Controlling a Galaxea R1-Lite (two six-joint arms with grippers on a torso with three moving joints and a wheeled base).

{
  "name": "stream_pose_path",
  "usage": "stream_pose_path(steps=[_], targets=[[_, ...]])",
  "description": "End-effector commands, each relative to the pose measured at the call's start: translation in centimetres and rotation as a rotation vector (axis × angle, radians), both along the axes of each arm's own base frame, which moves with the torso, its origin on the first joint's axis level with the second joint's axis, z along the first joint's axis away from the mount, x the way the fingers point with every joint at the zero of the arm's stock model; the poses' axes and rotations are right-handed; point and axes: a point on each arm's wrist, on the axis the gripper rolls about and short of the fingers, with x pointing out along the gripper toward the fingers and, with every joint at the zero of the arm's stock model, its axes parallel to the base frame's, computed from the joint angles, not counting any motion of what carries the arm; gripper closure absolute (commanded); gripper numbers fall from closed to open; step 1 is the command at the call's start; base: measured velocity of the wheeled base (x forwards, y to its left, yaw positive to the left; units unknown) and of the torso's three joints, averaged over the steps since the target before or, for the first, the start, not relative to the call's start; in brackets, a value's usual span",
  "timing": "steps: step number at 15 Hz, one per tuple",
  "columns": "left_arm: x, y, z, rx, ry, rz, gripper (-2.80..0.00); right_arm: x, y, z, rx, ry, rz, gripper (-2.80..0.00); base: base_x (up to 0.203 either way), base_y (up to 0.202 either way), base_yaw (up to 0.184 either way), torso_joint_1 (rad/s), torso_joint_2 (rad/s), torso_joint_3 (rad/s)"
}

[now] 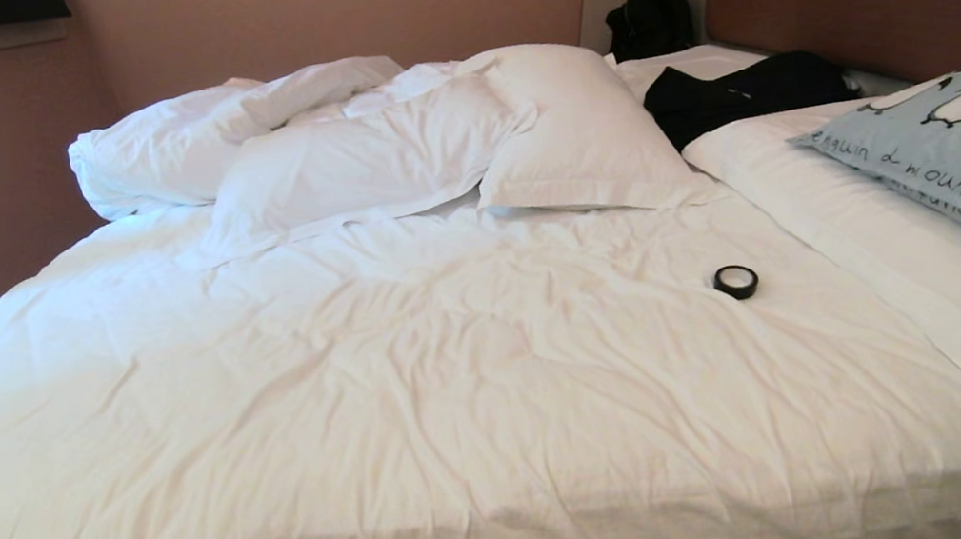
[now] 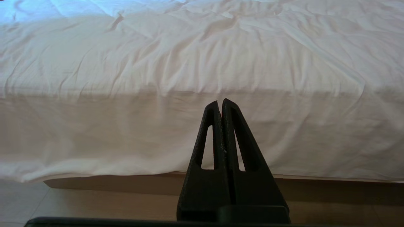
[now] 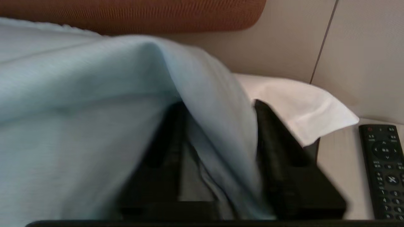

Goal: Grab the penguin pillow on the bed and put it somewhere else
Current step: Place the pillow at the bedside, then pick up the pillow

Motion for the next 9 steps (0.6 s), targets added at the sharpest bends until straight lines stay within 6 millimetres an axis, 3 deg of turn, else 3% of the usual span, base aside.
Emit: stream_pose_path(steps=[1, 4, 9], targets=[[0.0, 0.0, -0.1, 0.0, 0.002, 0.0, 0.0, -1.1, 1.0, 0.8, 0.032, 0.018, -0.001, -2.8, 0.0, 0.0, 0.0, 0.0, 0.0, 0.0], [0.0, 0.0, 0.0, 0.0, 0.001, 0.0, 0.0, -4.0, 4.0, 3.3, 0.034, -0.02, 0.062, -2.8, 0.0, 0.0, 0.0, 0.0, 0.0, 0.0], [0.0, 0.0, 0.0, 0.0, 0.001, 0.0, 0.0, -9.9, 11.8, 8.3, -0.038, -0.078, 0.091, -2.8, 0.0, 0.0, 0.0, 0.0, 0.0, 0.0]])
